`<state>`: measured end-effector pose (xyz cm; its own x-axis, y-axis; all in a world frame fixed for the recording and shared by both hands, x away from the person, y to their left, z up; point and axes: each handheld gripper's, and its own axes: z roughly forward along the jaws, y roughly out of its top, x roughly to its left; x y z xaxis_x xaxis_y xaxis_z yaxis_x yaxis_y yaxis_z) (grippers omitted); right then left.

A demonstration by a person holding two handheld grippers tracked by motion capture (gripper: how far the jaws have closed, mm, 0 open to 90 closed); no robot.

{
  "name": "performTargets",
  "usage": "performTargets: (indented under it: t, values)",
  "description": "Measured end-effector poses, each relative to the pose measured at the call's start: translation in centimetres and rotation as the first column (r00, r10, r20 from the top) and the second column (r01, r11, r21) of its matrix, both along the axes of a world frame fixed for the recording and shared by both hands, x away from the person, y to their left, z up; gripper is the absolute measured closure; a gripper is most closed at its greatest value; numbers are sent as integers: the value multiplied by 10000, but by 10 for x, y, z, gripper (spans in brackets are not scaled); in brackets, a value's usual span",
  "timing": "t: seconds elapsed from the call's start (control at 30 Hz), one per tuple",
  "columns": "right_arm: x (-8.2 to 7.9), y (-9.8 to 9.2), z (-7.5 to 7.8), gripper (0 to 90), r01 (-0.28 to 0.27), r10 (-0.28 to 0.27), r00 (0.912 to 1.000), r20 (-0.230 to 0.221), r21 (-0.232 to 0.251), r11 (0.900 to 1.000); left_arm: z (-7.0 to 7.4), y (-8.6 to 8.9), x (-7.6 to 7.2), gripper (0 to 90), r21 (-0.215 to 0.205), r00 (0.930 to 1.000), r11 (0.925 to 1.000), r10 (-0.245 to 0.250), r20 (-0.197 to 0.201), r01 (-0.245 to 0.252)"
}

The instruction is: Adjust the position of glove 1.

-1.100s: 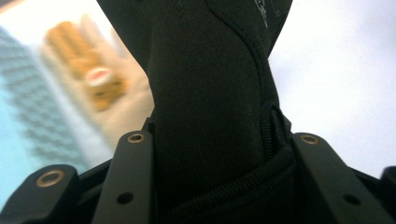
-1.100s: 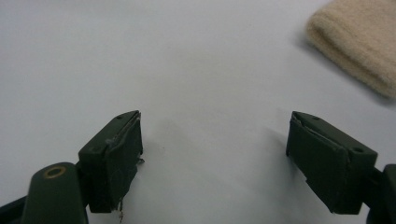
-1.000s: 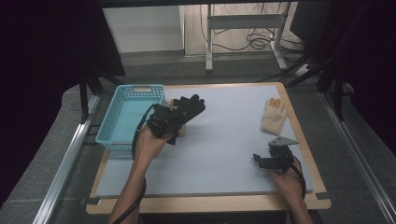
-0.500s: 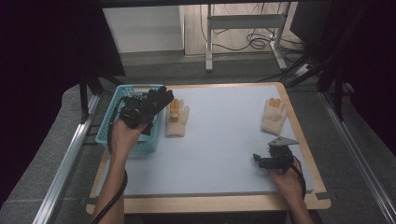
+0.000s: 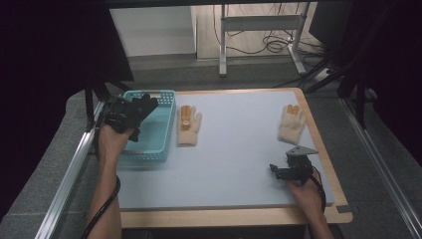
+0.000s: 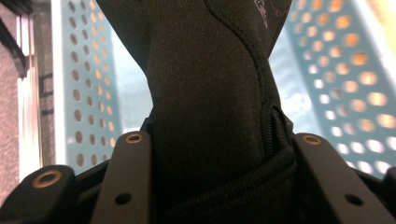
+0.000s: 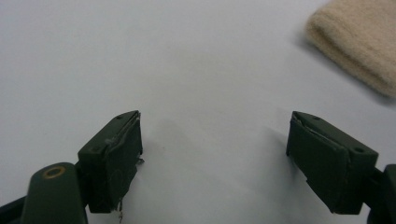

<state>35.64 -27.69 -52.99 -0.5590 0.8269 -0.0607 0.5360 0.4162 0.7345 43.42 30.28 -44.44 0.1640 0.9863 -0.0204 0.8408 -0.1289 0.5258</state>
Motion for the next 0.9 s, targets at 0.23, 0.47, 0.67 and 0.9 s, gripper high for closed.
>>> performTargets:
  t: [0.23, 0.47, 0.67, 0.9]
  values:
    - [0, 0, 0, 179, 0, 0, 10000, -3, 5, 10000, -25, 6, 24, 573, 152, 9966, 9993, 343, -749, -332]
    - [0, 0, 0, 180, -2, 2, 10000, -4, 13, 10000, -41, 7, 43, 557, 861, 9866, 9946, 707, -1473, -584]
    - [0, 0, 0, 179, -6, 6, 10000, -5, 15, 10000, -51, 9, 55, 507, 1305, 9796, 9892, 896, -1800, -666]
    - [0, 0, 0, 179, -4, 4, 10000, -6, 17, 10000, -44, 6, 52, 263, 1965, 9803, 9805, 383, -1938, 5]
